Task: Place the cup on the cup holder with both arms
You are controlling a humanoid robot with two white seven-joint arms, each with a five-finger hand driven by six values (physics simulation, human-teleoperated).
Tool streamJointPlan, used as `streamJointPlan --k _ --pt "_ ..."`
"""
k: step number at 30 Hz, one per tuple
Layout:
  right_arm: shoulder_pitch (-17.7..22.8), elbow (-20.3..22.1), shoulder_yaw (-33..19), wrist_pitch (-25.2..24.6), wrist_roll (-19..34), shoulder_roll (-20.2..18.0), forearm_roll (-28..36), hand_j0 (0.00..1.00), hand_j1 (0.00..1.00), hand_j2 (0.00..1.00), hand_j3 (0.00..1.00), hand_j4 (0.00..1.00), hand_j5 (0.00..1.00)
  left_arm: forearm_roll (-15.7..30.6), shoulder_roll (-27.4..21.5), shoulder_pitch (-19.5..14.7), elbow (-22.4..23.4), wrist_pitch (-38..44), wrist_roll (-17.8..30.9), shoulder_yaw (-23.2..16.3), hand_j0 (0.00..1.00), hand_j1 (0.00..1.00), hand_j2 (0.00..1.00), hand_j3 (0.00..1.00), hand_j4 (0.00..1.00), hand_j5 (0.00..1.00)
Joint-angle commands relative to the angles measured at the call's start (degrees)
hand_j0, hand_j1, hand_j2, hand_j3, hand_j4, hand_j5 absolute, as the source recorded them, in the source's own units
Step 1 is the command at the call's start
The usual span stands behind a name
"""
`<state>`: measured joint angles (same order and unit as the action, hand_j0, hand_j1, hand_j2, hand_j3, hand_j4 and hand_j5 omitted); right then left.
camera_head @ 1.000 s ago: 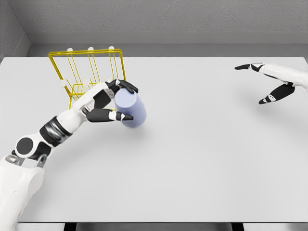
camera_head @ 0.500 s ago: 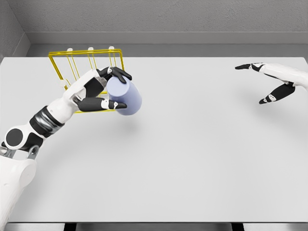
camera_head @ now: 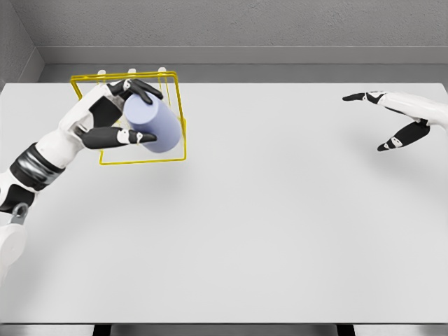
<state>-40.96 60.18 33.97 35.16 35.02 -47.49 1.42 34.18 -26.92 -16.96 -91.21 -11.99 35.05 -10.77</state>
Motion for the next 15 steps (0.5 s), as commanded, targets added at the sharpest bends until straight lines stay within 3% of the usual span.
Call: streamJointPlan --k 1,8,15 --pt "0.0 0.0 0.0 -0.2 0.0 -0.1 0.4 1.00 1.00 1.00 1.00 1.00 1.00 0.5 -0.2 -0.3 0.2 0.0 0.0 0.7 0.42 0.42 0.42 0.42 0.42 0.42" --pt "0.0 0.0 0.0 -0.2 0.0 -0.1 0.4 1.00 1.00 1.00 1.00 1.00 1.00 0.3 0.5 -3.8 4.1 0.2 0.0 0.5 0.41 0.41 0.41 0.41 0.41 0.41" --pt "0.0 0.0 0.0 -0.2 0.0 0.0 0.4 1.00 1.00 1.00 1.00 1.00 1.00 0.6 0.7 -3.8 3.7 0.1 0.0 0.5 0.41 0.41 0.41 0.41 0.41 0.41"
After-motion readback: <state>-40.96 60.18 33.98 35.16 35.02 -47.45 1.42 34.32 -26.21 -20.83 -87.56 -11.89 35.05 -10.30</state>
